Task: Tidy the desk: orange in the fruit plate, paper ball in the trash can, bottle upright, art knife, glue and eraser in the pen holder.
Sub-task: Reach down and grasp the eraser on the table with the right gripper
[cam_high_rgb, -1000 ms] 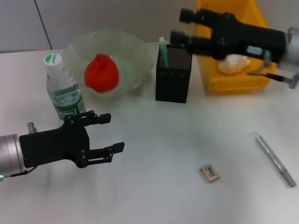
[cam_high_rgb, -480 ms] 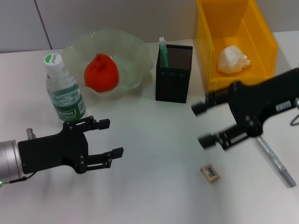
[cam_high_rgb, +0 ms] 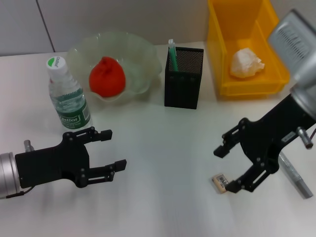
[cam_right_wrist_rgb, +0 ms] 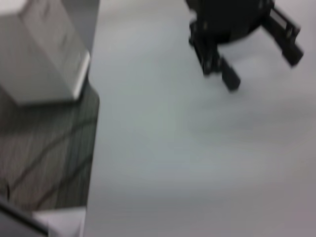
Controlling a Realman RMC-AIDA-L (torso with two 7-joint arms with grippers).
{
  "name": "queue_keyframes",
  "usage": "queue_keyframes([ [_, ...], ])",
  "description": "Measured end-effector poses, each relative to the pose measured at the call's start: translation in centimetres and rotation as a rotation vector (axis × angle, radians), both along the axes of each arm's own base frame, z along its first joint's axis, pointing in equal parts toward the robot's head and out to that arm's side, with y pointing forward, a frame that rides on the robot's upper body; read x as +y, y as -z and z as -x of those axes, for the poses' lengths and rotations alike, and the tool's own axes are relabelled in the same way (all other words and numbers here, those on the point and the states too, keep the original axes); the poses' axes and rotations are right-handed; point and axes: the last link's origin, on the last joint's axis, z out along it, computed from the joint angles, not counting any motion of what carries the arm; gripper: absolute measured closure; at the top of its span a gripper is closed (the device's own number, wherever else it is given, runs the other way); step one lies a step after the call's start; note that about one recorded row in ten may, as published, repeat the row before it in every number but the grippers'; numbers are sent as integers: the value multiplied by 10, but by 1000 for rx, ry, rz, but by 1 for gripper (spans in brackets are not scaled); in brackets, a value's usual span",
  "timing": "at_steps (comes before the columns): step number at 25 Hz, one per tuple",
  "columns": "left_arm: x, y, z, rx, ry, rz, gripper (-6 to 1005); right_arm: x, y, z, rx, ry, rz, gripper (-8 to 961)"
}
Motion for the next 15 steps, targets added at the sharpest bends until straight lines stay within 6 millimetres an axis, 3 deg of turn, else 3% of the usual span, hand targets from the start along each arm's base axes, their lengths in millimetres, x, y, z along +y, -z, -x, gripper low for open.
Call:
queue_keyframes([
  [7, -1, -1, 3, 1, -8, -11, 197, 1, 24, 2, -153, -93, 26, 145],
  [15, -1, -2, 4, 0, -15, -16, 197, 6, 37, 2, -215, -157, 9, 147],
])
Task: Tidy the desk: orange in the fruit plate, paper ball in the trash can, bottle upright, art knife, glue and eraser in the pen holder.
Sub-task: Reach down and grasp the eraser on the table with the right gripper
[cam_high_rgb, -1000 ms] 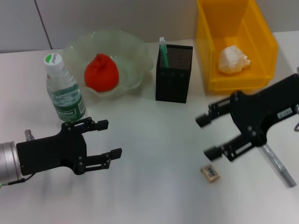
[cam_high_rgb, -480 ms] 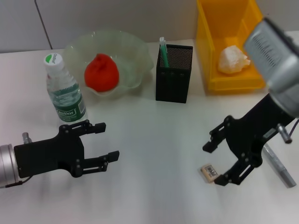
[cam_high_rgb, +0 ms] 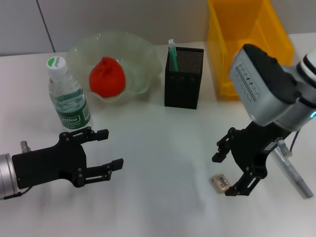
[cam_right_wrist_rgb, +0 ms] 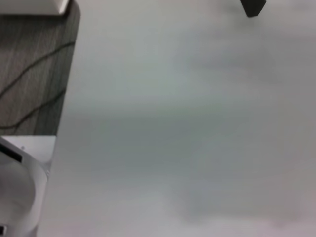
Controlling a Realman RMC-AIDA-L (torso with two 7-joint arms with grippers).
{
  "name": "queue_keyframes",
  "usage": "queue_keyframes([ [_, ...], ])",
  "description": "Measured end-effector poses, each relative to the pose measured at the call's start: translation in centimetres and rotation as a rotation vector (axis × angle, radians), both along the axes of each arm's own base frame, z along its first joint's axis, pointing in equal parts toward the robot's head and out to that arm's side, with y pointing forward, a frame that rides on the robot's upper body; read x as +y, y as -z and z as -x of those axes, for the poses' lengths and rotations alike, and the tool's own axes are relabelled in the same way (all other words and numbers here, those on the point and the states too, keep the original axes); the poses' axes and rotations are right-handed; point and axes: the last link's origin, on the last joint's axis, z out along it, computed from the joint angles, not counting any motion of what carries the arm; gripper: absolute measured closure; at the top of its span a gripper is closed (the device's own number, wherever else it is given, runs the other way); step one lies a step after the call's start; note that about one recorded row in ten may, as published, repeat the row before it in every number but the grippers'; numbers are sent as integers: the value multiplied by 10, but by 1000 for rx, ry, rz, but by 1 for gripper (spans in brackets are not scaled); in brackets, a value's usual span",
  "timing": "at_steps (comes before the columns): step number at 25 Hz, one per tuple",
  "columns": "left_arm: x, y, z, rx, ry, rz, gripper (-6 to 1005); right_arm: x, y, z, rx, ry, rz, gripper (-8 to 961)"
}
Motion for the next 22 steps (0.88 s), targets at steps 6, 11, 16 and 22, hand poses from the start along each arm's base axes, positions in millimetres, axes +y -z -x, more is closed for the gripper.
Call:
queue_keyframes([
  [6, 0, 0, 0, 2, -1, -1, 197, 1, 7, -1, -50, -46, 9, 149],
  [11, 0, -1, 1, 2, -3, -2, 197, 1, 12, -1, -87, -75, 19, 154],
  [16, 0, -1, 1, 2, -4, -1, 197, -1, 17, -1, -113, -101, 34, 161],
  [22, 0, 0, 1, 1, -5, 0, 197, -3, 24, -1, -131, -128, 46, 168],
])
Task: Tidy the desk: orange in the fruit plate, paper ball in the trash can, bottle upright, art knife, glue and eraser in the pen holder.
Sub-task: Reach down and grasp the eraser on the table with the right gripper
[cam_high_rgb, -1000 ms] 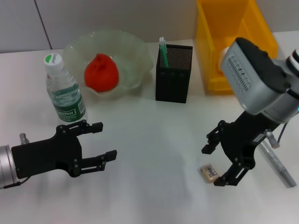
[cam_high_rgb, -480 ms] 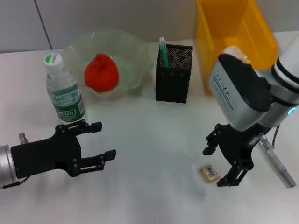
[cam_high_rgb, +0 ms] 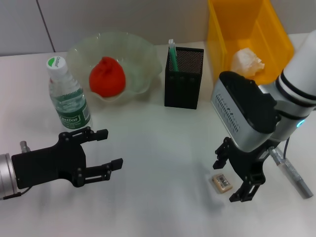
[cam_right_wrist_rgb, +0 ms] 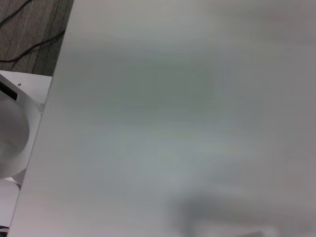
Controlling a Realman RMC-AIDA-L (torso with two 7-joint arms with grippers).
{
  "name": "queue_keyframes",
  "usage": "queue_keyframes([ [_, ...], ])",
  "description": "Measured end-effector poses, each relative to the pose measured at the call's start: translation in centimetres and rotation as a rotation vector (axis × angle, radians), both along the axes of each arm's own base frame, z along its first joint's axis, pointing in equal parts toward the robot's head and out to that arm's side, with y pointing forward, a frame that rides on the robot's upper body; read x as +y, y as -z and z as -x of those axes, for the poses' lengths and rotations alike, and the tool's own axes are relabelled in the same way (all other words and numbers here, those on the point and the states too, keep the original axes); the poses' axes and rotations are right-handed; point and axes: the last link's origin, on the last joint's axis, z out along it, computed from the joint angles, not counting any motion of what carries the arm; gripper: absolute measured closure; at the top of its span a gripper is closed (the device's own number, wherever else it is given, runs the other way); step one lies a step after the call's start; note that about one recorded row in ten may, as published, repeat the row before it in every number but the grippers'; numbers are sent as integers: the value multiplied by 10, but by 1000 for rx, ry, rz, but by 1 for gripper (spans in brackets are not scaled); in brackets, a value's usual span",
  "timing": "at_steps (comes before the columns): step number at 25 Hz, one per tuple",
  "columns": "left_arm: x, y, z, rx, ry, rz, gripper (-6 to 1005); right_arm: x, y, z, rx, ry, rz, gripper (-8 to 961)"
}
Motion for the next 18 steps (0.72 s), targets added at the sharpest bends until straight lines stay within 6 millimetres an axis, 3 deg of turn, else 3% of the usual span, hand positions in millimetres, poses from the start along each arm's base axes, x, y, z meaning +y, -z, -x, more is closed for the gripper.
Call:
queue_keyframes([
  [18, 0, 1, 0, -2, -6, 0, 197, 0, 13, -2, -22, -48, 1, 191],
])
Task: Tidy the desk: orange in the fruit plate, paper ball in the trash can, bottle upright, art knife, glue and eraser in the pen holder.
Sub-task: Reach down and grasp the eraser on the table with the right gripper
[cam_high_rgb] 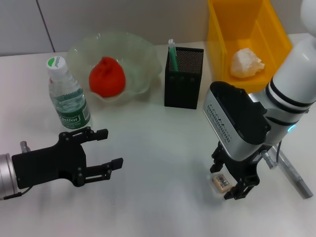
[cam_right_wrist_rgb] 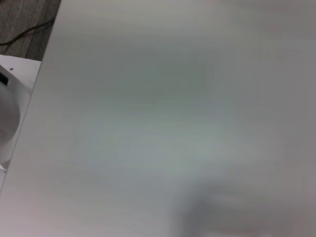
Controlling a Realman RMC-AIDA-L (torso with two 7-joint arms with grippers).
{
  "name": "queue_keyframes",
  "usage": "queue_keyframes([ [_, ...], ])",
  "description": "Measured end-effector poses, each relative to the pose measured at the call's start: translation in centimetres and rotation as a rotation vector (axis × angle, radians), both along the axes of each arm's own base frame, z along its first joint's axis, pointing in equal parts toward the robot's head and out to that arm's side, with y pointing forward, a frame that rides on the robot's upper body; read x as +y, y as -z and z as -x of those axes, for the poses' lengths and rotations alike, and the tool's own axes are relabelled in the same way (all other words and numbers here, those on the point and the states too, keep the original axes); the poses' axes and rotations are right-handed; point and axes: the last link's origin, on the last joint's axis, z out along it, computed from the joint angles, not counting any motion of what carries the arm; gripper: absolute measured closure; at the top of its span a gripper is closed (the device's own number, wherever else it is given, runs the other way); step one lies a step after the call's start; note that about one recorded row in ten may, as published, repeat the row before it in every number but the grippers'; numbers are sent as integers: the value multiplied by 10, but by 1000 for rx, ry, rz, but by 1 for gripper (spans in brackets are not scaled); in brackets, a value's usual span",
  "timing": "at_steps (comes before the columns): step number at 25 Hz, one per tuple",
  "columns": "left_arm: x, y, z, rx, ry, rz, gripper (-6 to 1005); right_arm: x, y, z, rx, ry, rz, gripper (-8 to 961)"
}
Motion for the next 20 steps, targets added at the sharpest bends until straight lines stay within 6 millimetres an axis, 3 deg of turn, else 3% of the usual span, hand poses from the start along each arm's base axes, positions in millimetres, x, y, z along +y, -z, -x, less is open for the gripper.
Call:
queue_keyframes([
  [3, 0, -1, 0, -4, 0, -6, 197, 0, 1, 0, -4, -6, 3, 195],
  [8, 1, -1, 0, -5, 2, -10, 197, -1, 4, -1, -10, -9, 3, 353],
  [20, 1, -2, 0, -5, 3, -12, 197, 1, 4, 0, -10, -14, -5, 395],
])
